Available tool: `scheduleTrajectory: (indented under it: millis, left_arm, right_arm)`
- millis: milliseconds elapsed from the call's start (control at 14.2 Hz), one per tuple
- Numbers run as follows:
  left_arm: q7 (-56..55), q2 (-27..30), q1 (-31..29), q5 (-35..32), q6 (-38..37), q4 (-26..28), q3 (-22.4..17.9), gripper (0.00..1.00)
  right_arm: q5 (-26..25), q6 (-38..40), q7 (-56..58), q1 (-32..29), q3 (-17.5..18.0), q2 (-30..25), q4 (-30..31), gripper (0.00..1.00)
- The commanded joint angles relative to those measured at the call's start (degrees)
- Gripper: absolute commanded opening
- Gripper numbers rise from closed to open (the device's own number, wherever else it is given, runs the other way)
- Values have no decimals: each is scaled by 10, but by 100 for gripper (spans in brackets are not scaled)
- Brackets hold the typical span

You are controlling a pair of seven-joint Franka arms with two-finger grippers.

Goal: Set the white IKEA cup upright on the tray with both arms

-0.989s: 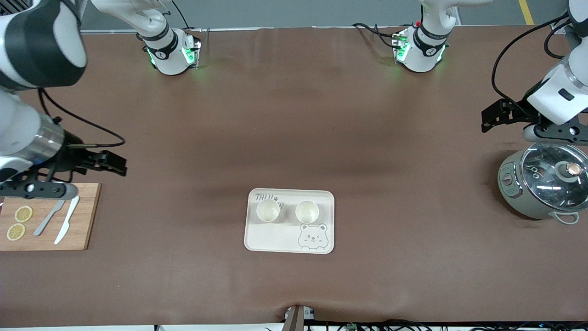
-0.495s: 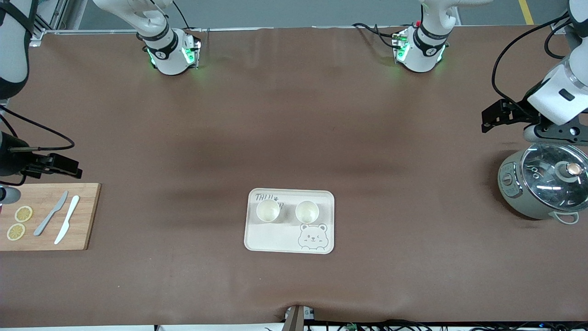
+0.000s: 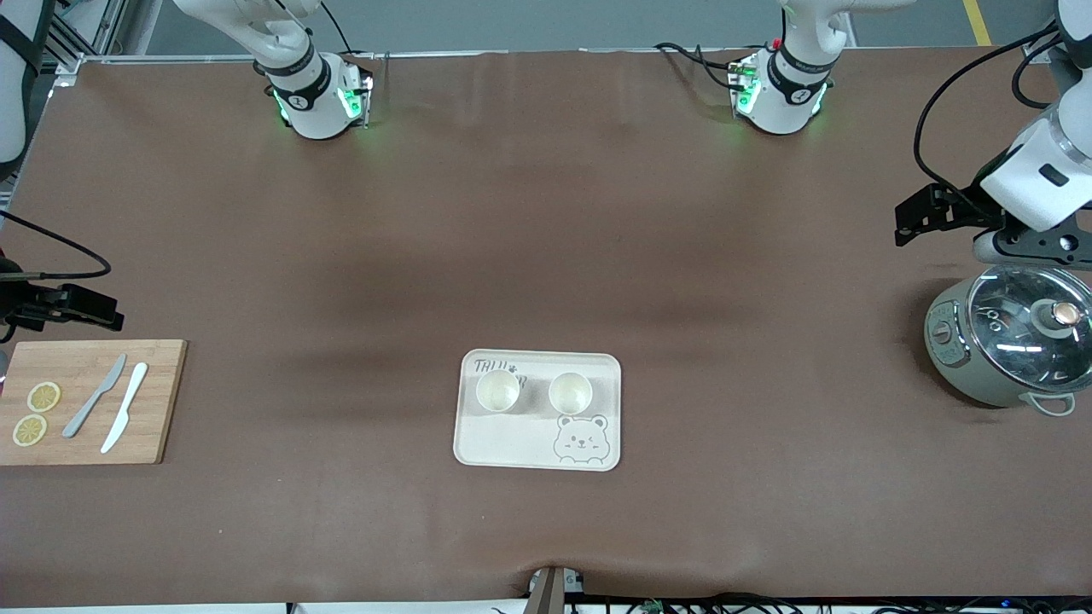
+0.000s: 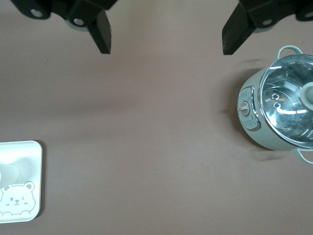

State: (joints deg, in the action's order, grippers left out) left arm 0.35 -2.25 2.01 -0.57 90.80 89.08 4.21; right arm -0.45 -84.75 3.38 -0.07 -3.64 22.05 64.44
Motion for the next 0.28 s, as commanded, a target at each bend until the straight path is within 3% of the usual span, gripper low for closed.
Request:
scheduleTrajectory:
  millis: [0, 212]
  left_arm:
    - [-7, -6, -2, 7, -15, -16, 3, 100]
    - [-7, -6, -2, 6, -15, -16, 3, 100]
  right_arm:
    - [-6, 1, 6, -5, 9, -7, 2, 100]
    - [-3, 1, 2, -5, 8, -7, 2, 100]
